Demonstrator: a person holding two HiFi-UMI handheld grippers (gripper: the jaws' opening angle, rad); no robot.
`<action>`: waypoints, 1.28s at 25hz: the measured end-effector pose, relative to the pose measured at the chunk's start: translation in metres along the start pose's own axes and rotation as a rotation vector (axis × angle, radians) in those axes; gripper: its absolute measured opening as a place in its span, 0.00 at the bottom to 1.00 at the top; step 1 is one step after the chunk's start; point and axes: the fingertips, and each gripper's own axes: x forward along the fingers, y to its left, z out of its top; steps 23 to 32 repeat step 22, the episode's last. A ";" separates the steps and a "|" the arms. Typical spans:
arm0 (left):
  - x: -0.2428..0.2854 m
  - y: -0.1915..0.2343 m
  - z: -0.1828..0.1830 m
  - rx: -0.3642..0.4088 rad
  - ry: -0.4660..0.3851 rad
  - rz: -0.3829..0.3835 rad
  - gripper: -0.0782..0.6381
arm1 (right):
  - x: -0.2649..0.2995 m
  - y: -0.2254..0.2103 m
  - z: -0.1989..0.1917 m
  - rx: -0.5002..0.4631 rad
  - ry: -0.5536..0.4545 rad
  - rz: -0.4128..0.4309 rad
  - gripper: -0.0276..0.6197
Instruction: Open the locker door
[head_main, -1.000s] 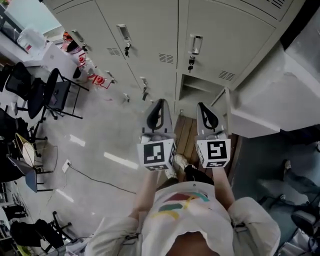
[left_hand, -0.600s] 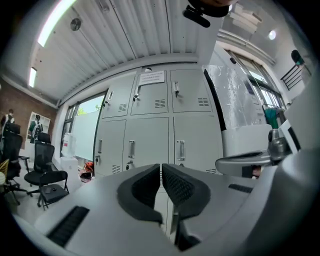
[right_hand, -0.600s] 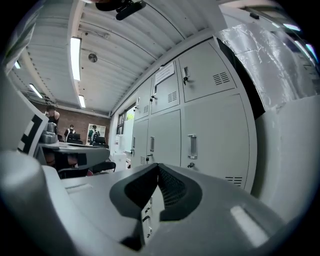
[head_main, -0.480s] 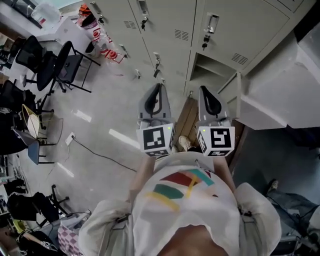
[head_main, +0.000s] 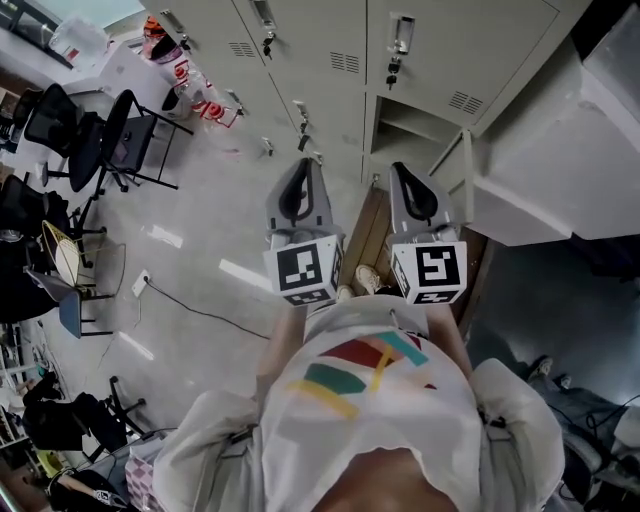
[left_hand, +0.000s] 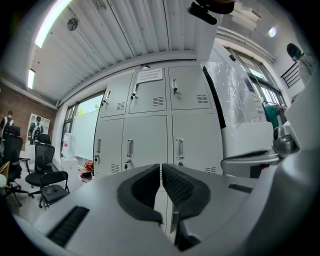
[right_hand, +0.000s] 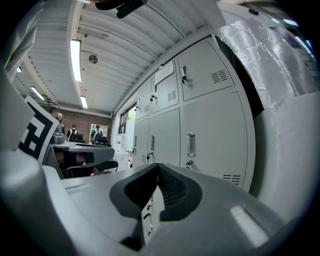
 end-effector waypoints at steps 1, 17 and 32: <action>0.000 -0.001 0.001 0.001 -0.002 -0.001 0.14 | 0.000 0.000 0.001 -0.002 -0.002 0.001 0.05; 0.006 -0.009 0.004 -0.030 -0.010 -0.011 0.14 | 0.001 -0.005 0.002 -0.021 -0.003 0.018 0.05; 0.007 -0.015 0.003 -0.033 -0.004 -0.021 0.14 | -0.002 -0.009 -0.003 -0.019 0.009 0.014 0.05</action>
